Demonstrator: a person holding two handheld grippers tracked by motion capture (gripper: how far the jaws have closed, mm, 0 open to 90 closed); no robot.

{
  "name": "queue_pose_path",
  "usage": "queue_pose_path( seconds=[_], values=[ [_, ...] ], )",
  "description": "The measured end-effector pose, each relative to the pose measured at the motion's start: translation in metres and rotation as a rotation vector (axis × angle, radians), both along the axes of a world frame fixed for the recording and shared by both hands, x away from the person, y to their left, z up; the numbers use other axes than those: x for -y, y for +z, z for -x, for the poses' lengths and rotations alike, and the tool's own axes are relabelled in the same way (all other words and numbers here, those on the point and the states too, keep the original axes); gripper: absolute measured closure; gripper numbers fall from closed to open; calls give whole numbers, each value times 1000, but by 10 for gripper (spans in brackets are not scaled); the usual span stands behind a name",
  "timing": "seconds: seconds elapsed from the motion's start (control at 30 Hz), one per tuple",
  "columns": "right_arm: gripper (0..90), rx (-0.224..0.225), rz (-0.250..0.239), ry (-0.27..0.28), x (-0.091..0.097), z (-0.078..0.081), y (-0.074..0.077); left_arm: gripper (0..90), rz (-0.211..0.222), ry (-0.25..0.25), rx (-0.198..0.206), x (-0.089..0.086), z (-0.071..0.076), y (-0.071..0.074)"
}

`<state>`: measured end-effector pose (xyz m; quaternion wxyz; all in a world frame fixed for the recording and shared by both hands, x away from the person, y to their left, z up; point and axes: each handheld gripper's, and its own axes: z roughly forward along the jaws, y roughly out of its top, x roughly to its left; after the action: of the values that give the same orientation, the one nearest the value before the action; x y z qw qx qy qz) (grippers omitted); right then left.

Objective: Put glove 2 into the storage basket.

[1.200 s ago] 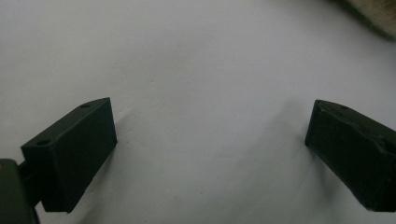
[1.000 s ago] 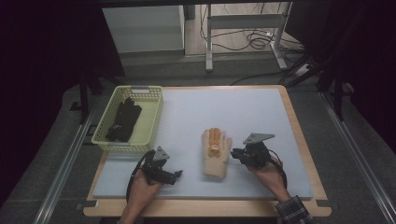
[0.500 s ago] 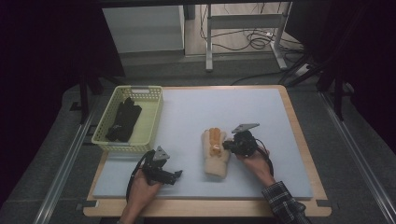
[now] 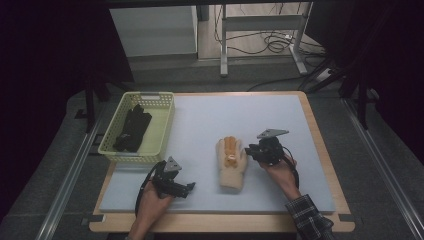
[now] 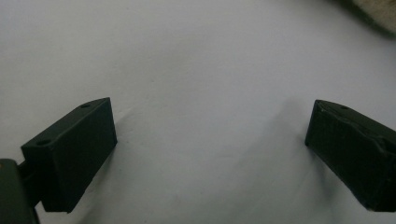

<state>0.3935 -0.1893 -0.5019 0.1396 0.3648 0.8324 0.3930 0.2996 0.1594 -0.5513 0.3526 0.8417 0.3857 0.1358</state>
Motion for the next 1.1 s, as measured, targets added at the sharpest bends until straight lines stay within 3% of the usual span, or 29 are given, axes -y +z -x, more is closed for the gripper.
queue_pose_path(
  seconds=[0.2,0.47,0.7,1.1],
  values=[
    [718,0,13,60,11,29,0,21,-3,-2,0,0,0,0],
    [811,-61,20,155,9,61,-22,21,0,0,1,0,0,0],
    [819,-40,28,206,-16,63,-29,21,0,0,1,0,0,0],
    [788,-1,30,219,-58,53,-33,21,-2,-1,1,0,0,0]
  ],
)
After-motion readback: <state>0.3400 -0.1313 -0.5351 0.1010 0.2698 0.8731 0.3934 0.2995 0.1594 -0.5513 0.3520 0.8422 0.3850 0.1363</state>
